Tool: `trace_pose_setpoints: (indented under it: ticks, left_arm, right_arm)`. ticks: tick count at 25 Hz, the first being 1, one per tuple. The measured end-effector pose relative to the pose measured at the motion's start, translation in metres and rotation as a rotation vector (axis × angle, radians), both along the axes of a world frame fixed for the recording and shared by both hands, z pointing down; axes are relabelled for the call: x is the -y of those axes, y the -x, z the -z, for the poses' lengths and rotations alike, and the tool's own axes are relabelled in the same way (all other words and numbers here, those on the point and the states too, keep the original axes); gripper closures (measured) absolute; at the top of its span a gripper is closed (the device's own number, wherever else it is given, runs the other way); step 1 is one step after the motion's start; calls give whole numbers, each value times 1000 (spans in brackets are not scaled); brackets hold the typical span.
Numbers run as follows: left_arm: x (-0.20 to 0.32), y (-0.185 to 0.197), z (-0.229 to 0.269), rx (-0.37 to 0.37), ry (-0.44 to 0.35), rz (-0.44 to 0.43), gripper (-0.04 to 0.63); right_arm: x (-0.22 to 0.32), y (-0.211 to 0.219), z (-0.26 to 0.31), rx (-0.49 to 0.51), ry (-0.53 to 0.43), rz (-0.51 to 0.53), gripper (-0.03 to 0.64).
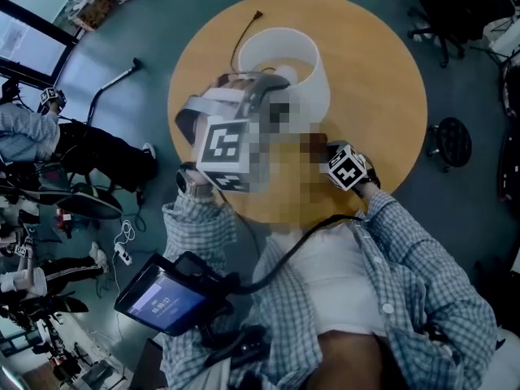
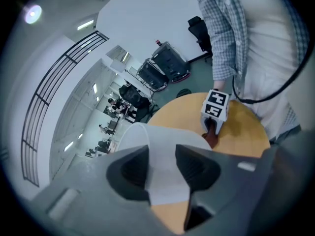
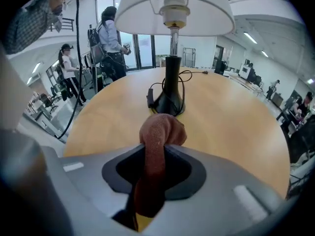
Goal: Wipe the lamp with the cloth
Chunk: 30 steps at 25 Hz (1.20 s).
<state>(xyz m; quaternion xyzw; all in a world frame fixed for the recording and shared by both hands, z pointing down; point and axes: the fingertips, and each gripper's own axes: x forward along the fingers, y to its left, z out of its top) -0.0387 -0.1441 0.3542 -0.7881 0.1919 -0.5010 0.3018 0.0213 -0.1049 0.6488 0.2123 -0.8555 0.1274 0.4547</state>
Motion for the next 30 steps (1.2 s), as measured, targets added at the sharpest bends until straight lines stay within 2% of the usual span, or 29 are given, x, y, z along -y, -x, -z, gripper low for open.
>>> trace_pose_setpoints:
  ticks: [7, 9, 11, 13, 16, 18, 21, 24, 28, 30]
  left_arm:
    - [-8, 6, -3, -8, -46, 48, 428]
    - [-7, 7, -3, -28, -63, 58, 423]
    - [-6, 6, 0, -78, -70, 63, 413]
    - [-9, 2, 8, -201, -54, 68, 397]
    - [-18, -5, 27, -457, -15, 70, 382]
    - [-24, -4, 43, -605, -22, 82, 382]
    - [-36, 9, 68, -805, -62, 115, 393]
    - [-55, 34, 63, -1016, 14, 243, 458]
    - [-78, 46, 22, -1130, 109, 314, 548]
    - [-89, 43, 1, -1198, 145, 344, 590]
  right_arm:
    - [10, 3, -18, -7, 45, -46, 506]
    - [13, 3, -18, -5, 39, -56, 499]
    - [15, 2, -17, 6, 28, -76, 489]
    - [17, 2, -14, 33, 20, -101, 465]
    - [17, 4, -4, 87, 7, -135, 417]
    - [18, 5, 7, 134, -13, -158, 393]
    - [19, 0, 31, 222, -54, -202, 394]
    - [18, -8, 62, 324, -110, -251, 466]
    - [6, -14, 104, 453, -175, -256, 611]
    - [-4, -12, 121, 525, -175, -252, 612]
